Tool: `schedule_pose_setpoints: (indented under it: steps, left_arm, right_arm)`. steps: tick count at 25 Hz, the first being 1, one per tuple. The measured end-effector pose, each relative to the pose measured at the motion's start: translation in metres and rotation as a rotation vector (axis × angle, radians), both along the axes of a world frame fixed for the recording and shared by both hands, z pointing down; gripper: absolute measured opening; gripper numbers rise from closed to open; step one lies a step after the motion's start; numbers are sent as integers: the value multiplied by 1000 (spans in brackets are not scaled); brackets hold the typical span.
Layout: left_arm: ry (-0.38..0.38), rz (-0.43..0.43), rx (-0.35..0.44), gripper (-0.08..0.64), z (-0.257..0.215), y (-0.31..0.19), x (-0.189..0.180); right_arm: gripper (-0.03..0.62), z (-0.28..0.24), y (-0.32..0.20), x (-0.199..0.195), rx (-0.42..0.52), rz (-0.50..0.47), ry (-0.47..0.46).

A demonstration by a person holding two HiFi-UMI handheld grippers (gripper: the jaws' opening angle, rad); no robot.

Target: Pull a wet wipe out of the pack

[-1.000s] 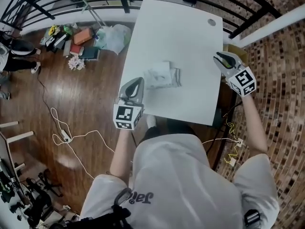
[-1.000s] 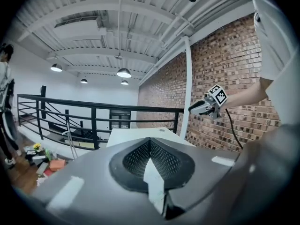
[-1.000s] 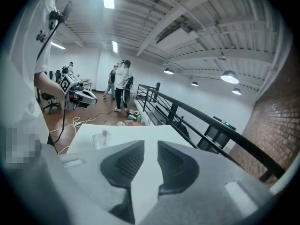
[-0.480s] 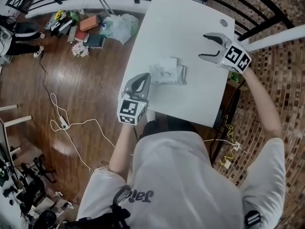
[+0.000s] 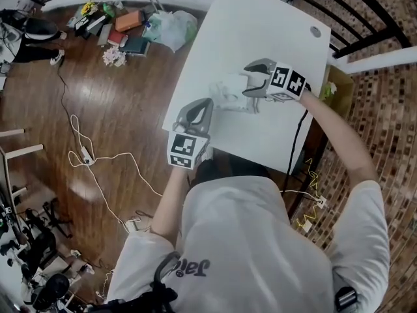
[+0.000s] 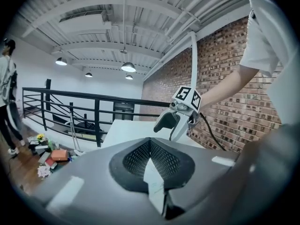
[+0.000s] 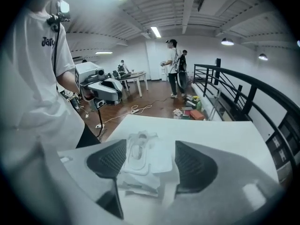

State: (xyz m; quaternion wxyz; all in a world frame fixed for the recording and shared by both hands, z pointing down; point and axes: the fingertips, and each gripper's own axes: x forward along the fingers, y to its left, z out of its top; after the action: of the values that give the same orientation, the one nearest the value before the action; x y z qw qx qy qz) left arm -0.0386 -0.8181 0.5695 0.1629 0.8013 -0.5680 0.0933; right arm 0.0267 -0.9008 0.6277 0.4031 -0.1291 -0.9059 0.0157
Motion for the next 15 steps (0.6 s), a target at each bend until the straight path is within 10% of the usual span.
schedule_pose_setpoints:
  steps: [15]
  left_arm:
    - [-15,8,-22,17,13,10,-2]
  right_arm:
    - [103,60,60,-20,-42,-105,139]
